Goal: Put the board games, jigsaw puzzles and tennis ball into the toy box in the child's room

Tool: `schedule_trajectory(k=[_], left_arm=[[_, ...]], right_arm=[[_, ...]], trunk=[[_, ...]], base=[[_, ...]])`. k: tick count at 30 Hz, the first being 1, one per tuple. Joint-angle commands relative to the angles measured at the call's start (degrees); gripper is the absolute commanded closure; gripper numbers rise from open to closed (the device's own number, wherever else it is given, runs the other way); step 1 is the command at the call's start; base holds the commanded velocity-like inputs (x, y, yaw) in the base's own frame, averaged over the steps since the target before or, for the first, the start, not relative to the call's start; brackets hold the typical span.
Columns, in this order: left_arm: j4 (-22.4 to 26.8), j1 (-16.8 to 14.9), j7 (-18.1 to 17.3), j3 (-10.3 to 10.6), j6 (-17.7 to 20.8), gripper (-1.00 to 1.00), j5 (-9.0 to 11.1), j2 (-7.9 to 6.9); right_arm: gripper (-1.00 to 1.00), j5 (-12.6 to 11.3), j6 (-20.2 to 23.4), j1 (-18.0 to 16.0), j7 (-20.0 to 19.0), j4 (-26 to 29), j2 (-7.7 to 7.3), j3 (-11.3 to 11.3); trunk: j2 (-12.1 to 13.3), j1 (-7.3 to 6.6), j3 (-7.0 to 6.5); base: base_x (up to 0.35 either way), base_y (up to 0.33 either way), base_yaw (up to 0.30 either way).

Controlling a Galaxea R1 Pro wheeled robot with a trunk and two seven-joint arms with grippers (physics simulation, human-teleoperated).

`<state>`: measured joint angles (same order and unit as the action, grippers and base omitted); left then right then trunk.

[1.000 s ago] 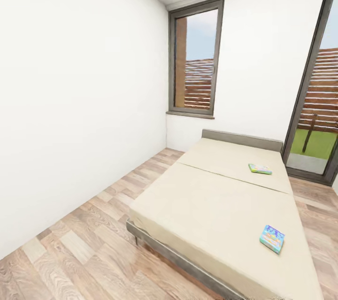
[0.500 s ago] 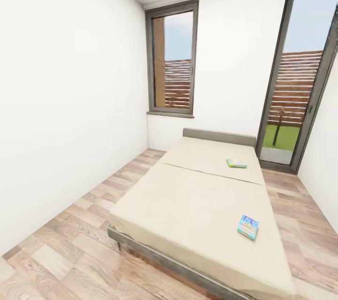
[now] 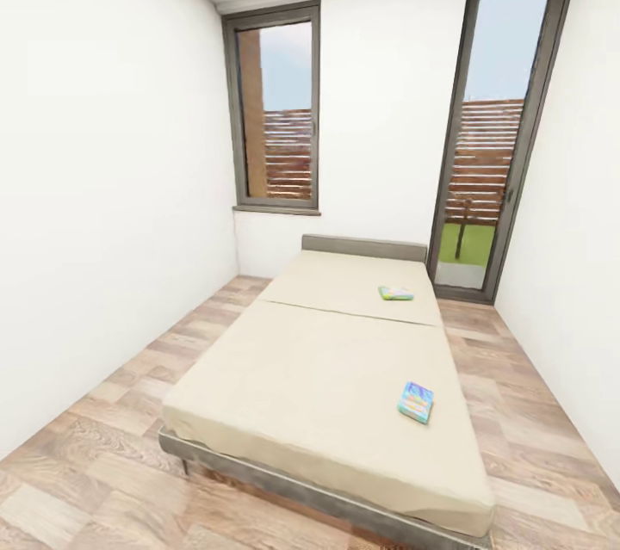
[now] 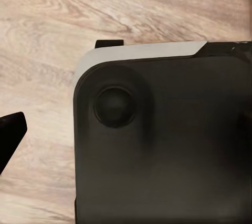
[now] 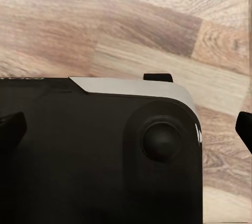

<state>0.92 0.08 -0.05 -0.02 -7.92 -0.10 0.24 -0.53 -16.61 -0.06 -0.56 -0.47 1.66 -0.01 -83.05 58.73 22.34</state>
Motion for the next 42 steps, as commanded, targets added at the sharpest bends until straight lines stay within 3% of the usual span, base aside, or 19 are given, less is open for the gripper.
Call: schedule_trajectory(k=[1,21,35,42], left_arm=[[-0.06,0.01,-0.01,0.02,-0.11,-1.00,-0.01,0.02],[-0.07,0.01,-0.04,0.54,-0.39,-1.00,-0.32,-0.04],[1.33,0.01,0.12,0.38,-1.50,-1.00,-0.37,-0.50],[4.51,-0.02,1.93,0.14,-3.33,-1.00,-0.34,-2.73]], right_arm=[[-1.00,-0.07,-0.24,-0.02,-0.06,-0.05,0.01,0.01],[-1.00,-0.10,-0.27,-0.02,-0.06,-0.05,-0.05,0.10],[-1.00,0.25,-0.31,-0.02,-0.04,-0.05,-0.01,0.01],[-1.00,0.10,-0.26,-0.02,0.29,0.03,-0.15,0.00]], trunk=[[-0.03,0.00,0.05],[-0.03,0.00,0.66],[5.59,-3.07,-1.42],[8.40,-4.61,-2.67]], base=[[0.000,0.000,-0.278],[0.000,0.000,-0.266],[0.000,0.000,-0.102],[0.000,0.000,-0.004]])
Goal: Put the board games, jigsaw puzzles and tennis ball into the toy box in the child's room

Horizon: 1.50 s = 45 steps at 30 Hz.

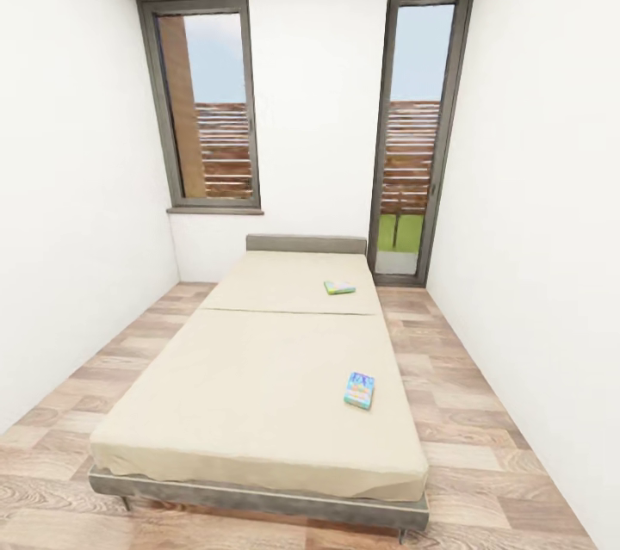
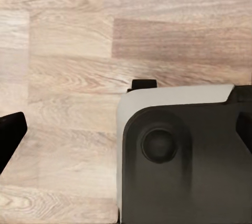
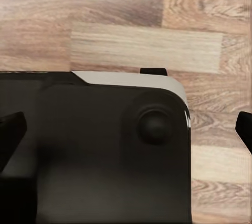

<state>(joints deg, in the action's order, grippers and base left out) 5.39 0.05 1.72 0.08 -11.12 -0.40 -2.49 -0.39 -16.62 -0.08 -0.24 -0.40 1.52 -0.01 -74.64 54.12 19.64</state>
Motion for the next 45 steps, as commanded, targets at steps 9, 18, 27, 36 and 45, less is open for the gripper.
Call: schedule_trajectory(k=[9,18,27,36,45], left_arm=[[3.53,-0.04,4.86,0.14,-1.95,-1.00,-0.08,-1.06],[8.60,-0.30,9.42,-0.52,-3.01,-1.00,0.27,-1.58],[9.28,-6.54,9.54,-0.60,-0.61,-1.00,0.68,-1.64],[9.25,-13.88,7.71,-0.49,9.85,-1.00,0.53,-1.76],[8.40,-14.68,5.46,0.11,10.43,-1.00,0.22,-2.12]], right_arm=[[-1.00,0.14,-0.17,-0.01,0.28,-0.03,-1.30,-0.10],[-1.00,-0.18,-0.20,-0.01,0.29,0.41,-0.75,0.32],[-1.00,-5.63,4.96,-2.32,0.17,3.60,-1.45,2.48],[-1.00,-9.23,11.32,-5.54,-0.07,5.16,-2.06,2.88],[-1.00,-9.61,4.93,-5.72,0.77,4.69,-1.88,2.82]], trunk=[[3.59,-1.98,-1.58],[7.20,-3.96,-3.19],[10.81,-5.93,-4.81],[14.42,-7.91,-6.42],[18.03,-9.89,-8.04]], base=[[0.000,0.000,0.000],[0.000,0.000,0.000],[0.000,0.000,0.000],[0.000,0.000,0.000],[0.000,0.000,0.000]])
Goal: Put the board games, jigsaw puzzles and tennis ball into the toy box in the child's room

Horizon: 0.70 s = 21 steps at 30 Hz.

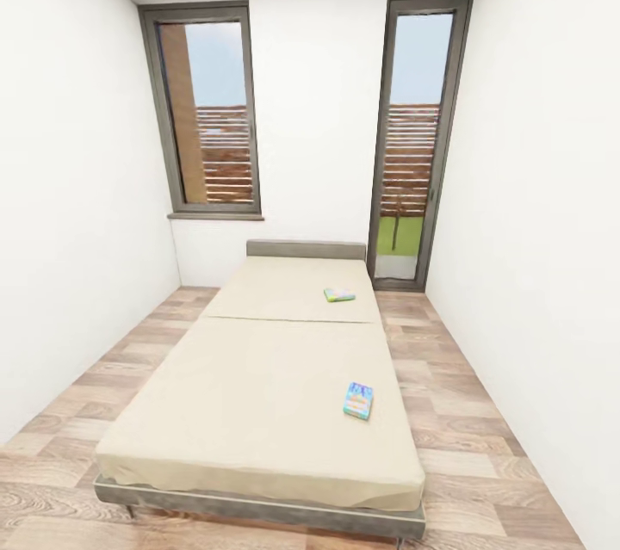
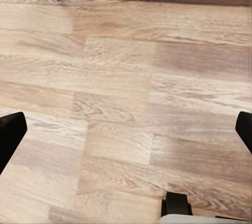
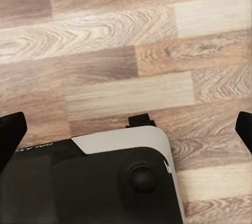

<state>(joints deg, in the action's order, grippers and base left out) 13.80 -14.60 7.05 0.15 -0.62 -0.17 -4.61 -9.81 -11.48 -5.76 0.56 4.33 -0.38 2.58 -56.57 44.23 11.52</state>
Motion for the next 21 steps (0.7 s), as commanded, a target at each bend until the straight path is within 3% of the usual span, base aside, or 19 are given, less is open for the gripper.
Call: schedule_trajectory(k=[1,15,21], left_arm=[[-0.08,-0.04,0.10,0.05,-0.09,-1.00,-0.01,-0.01],[-0.39,-0.08,-0.02,-0.25,-0.49,-1.00,0.39,0.00],[-1.73,-0.08,-0.06,-0.18,-3.75,-1.00,0.30,-0.01]], right_arm=[[-1.00,-0.19,-0.31,-0.04,0.06,-0.06,0.11,0.22],[-1.00,-0.30,-1.65,-0.04,1.10,-0.08,0.64,0.23],[-1.00,-0.39,-1.21,-0.04,1.11,-0.11,0.46,0.37]], trunk=[[0.36,-0.22,-0.11],[5.98,-3.30,-2.62],[8.38,-4.61,-3.70]], base=[[0.000,0.000,0.000],[0.000,0.000,0.000],[0.000,0.000,0.000]])
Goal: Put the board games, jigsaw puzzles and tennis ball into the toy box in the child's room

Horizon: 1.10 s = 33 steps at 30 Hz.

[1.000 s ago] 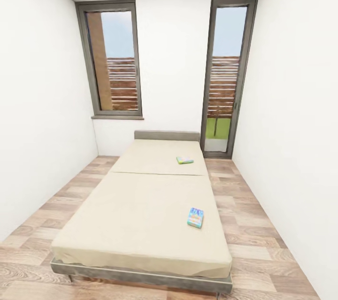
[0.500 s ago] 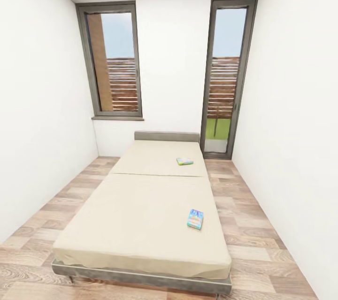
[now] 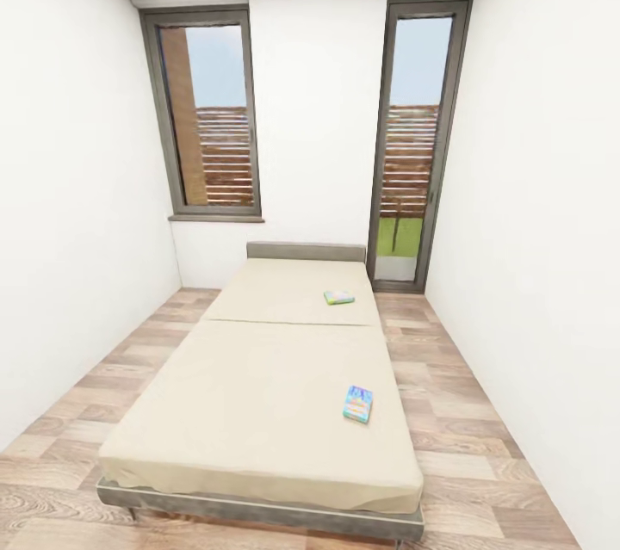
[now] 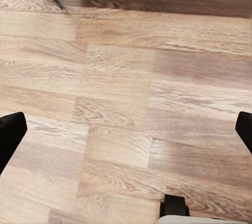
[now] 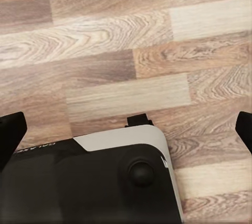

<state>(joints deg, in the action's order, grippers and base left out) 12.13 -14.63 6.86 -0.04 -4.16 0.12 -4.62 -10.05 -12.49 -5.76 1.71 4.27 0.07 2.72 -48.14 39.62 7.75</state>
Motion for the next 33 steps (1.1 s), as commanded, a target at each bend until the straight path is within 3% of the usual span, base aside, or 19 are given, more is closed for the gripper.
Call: schedule_trajectory(k=[1,25,33], left_arm=[[-0.77,-0.05,0.06,0.10,-0.76,-1.00,-0.11,-0.01],[-2.11,-0.05,-2.91,0.38,-1.56,-1.00,-0.16,0.25],[-2.11,-0.05,-2.85,0.26,-1.62,-1.00,-0.01,0.31]], right_arm=[[-1.00,-0.17,-0.13,-0.04,-0.04,-0.04,-0.14,0.25],[-1.00,-0.01,-0.05,-0.04,-0.04,-0.05,0.13,0.17],[-1.00,0.10,-0.39,-0.04,0.03,-0.05,0.22,-0.05]], trunk=[[0.35,-0.22,-0.10],[9.98,-5.49,-4.41],[9.98,-5.49,-4.29]], base=[[0.000,0.000,0.000],[0.000,0.000,0.000],[0.000,0.000,-0.035]])
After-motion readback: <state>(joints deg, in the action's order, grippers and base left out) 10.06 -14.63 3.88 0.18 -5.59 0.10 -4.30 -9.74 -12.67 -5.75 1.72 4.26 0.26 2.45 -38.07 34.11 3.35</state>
